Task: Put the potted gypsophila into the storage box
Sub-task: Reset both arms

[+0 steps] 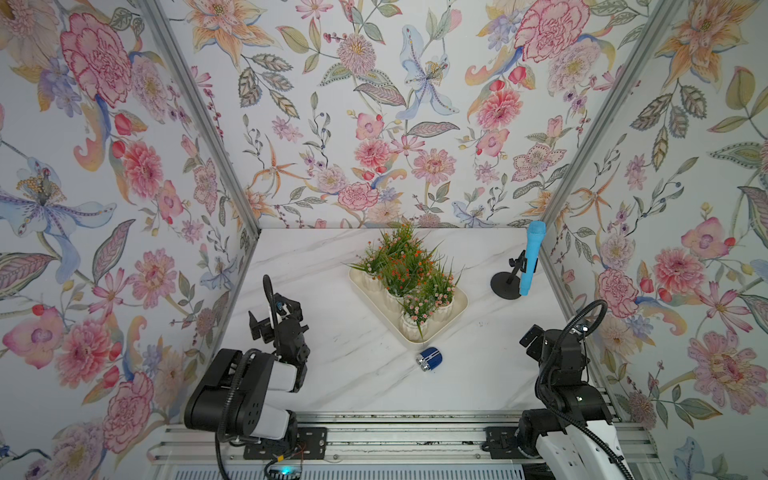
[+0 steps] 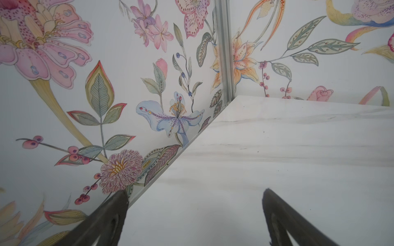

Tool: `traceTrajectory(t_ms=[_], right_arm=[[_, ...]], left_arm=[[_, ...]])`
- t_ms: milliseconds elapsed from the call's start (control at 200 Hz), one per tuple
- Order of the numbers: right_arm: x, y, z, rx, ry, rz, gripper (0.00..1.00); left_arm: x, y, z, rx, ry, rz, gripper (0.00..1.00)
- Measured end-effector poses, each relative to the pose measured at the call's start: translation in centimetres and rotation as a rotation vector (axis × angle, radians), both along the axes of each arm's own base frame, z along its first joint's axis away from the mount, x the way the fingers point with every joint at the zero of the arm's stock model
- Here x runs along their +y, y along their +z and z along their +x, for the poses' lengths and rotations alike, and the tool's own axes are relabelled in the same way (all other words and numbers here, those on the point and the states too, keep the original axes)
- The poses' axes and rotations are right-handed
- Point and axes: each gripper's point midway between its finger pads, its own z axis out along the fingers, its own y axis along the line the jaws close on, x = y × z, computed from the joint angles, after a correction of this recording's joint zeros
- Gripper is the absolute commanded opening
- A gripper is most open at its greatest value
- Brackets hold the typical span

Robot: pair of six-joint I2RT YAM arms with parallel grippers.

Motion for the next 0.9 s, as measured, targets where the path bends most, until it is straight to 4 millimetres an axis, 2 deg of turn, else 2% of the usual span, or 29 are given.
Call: traceTrajectory(t_ms=[190, 370, 575, 901], right_arm=[[0.1, -1.2, 1.1, 0.022, 0.009, -0.008, 1.00], [0.7, -2.3, 3.6, 0.062, 0.060, -0.043, 1.00], [1.5, -3.5, 6.6, 0.039, 0.149, -0.109, 1.00], [2.5, -5.1, 10.2, -0.014, 0.240, -0.171, 1.00]], left_arm=[[-1.1, 0.7, 1.2, -0.016, -0.081, 0.014, 0.99], [-1.7, 0.5, 2.9, 0.000, -0.179, 0.015, 1.00], [-2.1, -0.4, 2.9, 0.008, -0.233, 0.007, 1.00], [-2.2, -0.3, 2.7, -0.004, -0.244, 0.007, 1.00]])
